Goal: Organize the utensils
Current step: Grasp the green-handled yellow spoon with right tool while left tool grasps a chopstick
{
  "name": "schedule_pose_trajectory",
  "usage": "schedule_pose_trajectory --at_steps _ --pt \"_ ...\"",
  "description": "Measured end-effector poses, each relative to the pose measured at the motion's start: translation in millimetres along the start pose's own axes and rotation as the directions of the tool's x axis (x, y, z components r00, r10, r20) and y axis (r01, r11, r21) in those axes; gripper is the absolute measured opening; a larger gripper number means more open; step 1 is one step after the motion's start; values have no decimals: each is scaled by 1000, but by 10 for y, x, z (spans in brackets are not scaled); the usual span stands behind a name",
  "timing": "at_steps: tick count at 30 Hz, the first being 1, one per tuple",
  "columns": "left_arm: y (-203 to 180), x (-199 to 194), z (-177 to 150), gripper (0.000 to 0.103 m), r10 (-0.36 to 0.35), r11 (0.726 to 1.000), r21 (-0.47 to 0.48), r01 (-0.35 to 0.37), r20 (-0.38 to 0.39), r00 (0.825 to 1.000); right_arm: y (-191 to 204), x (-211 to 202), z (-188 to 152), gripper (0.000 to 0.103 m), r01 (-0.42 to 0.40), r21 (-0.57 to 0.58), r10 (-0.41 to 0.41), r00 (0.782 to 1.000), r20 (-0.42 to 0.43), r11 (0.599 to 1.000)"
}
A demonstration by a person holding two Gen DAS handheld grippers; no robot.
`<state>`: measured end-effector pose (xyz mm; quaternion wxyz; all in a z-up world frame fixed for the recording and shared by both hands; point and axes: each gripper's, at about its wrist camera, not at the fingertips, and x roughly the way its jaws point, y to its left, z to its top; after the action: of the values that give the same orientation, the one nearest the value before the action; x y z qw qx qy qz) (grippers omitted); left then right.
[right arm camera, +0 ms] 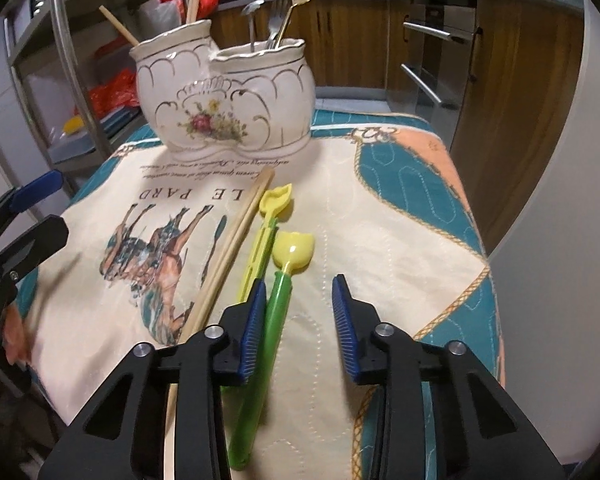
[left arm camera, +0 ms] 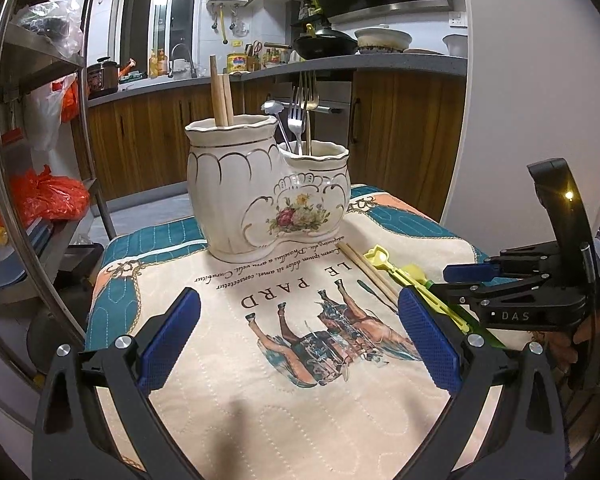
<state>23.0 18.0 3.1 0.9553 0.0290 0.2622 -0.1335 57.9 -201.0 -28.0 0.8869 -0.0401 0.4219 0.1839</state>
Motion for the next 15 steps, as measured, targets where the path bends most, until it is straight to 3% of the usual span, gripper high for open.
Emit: schedule_pose_trajectory --at_steps 5,9,15 --pt "-22 15 -3 97 2 1000 2 -2 -8 1000 25 45 40 31 6 -23 -6 1000 -3 1000" --pt "-37 35 9 97 31 1000 1 -31 -21 999 -13 44 39 15 -12 -22 12 1000 2 1000" --pt "-44 164 73 97 49 997 -50 -54 -90 995 -83 -5 0 11 -36 -7 36 998 44 999"
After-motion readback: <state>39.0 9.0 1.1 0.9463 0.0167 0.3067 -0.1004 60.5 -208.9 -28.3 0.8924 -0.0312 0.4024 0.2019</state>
